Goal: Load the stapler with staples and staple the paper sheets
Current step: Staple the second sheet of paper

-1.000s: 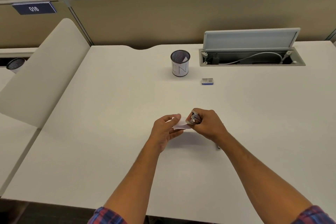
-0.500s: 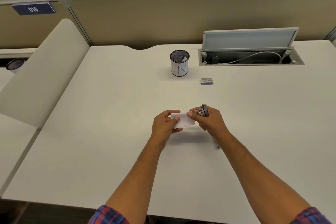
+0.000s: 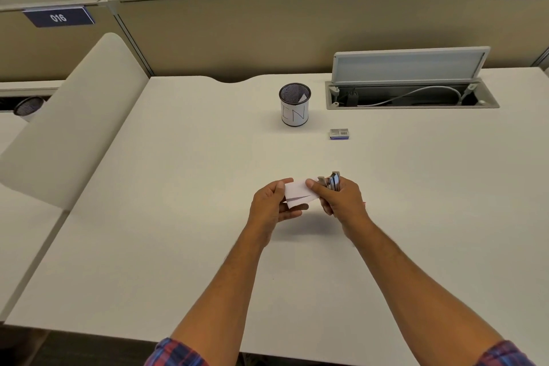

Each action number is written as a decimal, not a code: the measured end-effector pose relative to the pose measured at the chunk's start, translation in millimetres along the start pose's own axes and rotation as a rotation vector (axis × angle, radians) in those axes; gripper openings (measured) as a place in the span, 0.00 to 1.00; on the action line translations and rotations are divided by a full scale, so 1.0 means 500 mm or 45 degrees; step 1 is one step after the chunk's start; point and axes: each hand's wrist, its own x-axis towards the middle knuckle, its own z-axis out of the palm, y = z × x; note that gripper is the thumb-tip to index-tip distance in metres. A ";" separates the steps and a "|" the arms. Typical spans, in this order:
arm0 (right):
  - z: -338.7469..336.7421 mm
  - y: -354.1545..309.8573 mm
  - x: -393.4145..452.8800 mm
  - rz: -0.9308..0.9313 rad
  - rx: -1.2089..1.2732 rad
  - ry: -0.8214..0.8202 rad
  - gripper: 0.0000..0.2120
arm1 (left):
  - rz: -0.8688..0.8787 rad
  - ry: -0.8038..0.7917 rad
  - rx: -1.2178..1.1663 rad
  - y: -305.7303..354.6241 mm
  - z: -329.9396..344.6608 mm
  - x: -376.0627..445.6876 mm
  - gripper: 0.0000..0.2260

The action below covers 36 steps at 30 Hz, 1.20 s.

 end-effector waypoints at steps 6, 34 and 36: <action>0.003 0.009 0.003 -0.023 -0.122 0.112 0.19 | 0.017 -0.005 0.022 0.004 -0.001 -0.006 0.15; -0.004 0.001 0.009 -0.058 -0.096 -0.034 0.14 | 0.267 0.108 0.195 0.025 -0.005 0.001 0.12; -0.004 0.002 0.010 -0.055 -0.108 -0.041 0.15 | 0.245 0.115 0.161 0.025 -0.008 0.003 0.11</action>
